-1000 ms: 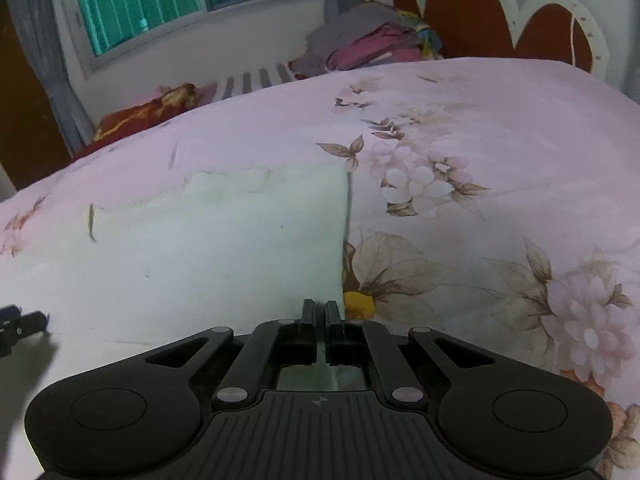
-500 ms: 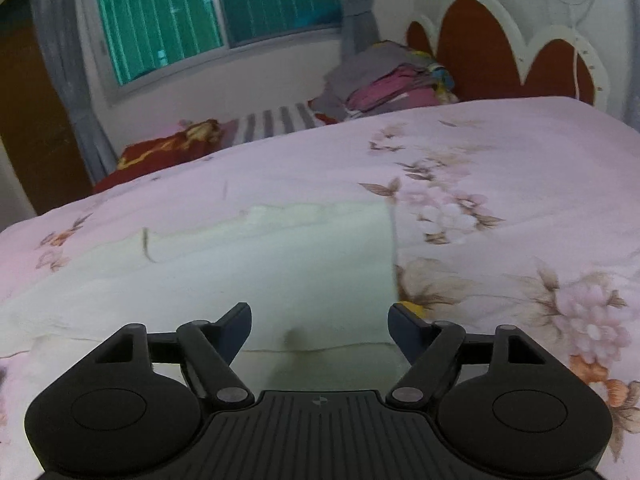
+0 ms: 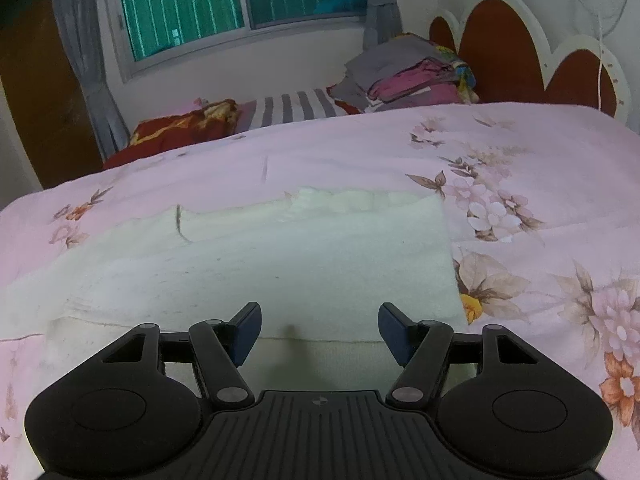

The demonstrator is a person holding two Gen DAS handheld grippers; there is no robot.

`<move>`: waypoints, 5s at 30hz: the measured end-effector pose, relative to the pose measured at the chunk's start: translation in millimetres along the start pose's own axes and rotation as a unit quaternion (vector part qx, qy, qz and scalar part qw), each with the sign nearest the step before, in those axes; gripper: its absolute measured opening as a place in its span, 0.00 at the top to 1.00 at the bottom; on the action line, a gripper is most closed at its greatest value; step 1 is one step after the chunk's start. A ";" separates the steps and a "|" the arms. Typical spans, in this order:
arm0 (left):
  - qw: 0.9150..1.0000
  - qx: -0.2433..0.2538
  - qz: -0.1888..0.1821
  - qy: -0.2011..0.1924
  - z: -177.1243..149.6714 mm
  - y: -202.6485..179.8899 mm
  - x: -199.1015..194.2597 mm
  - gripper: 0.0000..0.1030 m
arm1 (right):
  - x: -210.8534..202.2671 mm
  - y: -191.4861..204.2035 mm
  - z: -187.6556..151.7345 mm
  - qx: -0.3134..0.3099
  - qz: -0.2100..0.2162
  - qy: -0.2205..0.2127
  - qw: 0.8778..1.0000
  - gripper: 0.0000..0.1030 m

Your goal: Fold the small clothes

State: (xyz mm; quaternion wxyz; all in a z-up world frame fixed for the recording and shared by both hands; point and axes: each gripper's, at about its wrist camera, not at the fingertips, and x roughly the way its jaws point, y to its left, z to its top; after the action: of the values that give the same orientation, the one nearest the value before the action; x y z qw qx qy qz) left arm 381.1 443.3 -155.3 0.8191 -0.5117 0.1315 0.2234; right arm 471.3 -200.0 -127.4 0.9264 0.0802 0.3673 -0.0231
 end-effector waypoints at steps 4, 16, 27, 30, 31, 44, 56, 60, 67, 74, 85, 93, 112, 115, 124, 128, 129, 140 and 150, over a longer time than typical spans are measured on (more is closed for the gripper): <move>0.998 0.000 0.056 0.025 -3.7 0.2 18.7 0.98 | 1.5 -5.2 5.0 0.002 -0.003 -0.003 1.000 0.37; 0.980 0.173 -0.043 0.083 -83.6 -136.3 56.1 0.98 | -7.7 -34.2 3.0 0.035 -0.006 -0.011 0.999 0.37; 0.899 0.362 -0.153 0.194 -251.4 -248.6 51.8 0.98 | -28.6 -80.6 1.1 0.075 -0.014 -0.027 0.997 0.37; 0.870 0.403 -0.175 0.224 -308.5 -264.9 43.6 0.98 | -35.3 -95.4 -0.9 0.085 -0.017 -0.030 0.996 0.37; 0.861 0.417 -0.177 0.232 -322.1 -268.0 40.6 0.98 | -37.5 -100.3 -1.5 0.089 -0.018 -0.032 0.995 0.37; 0.770 0.514 -0.213 0.313 -450.2 -285.0 18.7 0.98 | -63.7 -162.1 -15.0 0.125 -0.043 -0.033 0.991 0.37; 0.731 0.552 -0.250 0.314 -476.1 -276.9 -16.0 0.33 | -67.2 -169.0 -8.2 0.133 -0.033 -0.025 0.990 0.37; 0.775 0.526 -0.214 0.278 -422.8 -255.5 -24.9 0.39 | -58.4 -151.1 1.6 0.123 -0.011 -0.027 0.992 0.37; 0.849 0.492 -0.076 0.178 -297.1 -186.0 -29.6 0.47 | -22.9 -106.3 13.4 0.106 0.045 -0.019 0.993 0.52; 0.845 0.491 -0.040 0.209 -260.6 -163.8 7.2 0.60 | 25.7 -80.7 19.2 0.131 0.066 0.034 0.989 0.58; 0.828 0.515 -0.050 0.214 -270.4 -161.8 18.1 0.62 | 39.6 -56.2 29.3 0.118 0.077 0.040 0.989 0.98; 0.825 0.517 -0.055 0.221 -267.8 -161.0 18.7 0.63 | 14.4 -85.9 12.9 0.137 0.023 0.008 0.990 0.98; 0.848 0.466 -0.064 0.243 -252.0 -154.4 27.6 0.63 | 21.7 -87.2 -1.4 0.136 0.021 0.024 0.990 0.98; 0.852 0.454 -0.065 0.253 -245.6 -152.7 26.8 0.62 | 20.9 -88.7 -1.3 0.128 0.025 0.028 0.991 0.97; 0.818 0.508 -0.141 0.231 -272.1 -196.6 4.5 0.55 | -4.5 -72.6 12.8 0.074 0.009 -0.011 0.997 0.97; 0.784 0.546 -0.118 0.272 -312.4 -196.2 29.2 0.46 | 21.4 -46.5 12.5 0.042 0.017 0.012 0.999 0.97; 0.783 0.549 -0.125 0.264 -313.0 -194.1 25.4 0.46 | 30.7 -46.2 9.8 0.038 -0.005 0.036 0.999 0.98; 0.796 0.538 -0.127 0.248 -295.0 -234.8 103.1 0.44 | 57.9 -64.0 41.7 0.041 0.019 0.019 0.999 0.97; 0.810 0.503 -0.175 0.247 -305.6 -242.9 80.1 0.44 | 61.5 -52.6 52.0 0.026 0.001 0.010 1.000 0.87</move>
State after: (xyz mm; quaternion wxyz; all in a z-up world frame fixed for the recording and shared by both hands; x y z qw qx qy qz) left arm 576.1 96.3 -136.6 0.9270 -0.0809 0.3318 -0.1550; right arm 546.0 -259.5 -139.1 0.9201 0.1053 0.3759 -0.0310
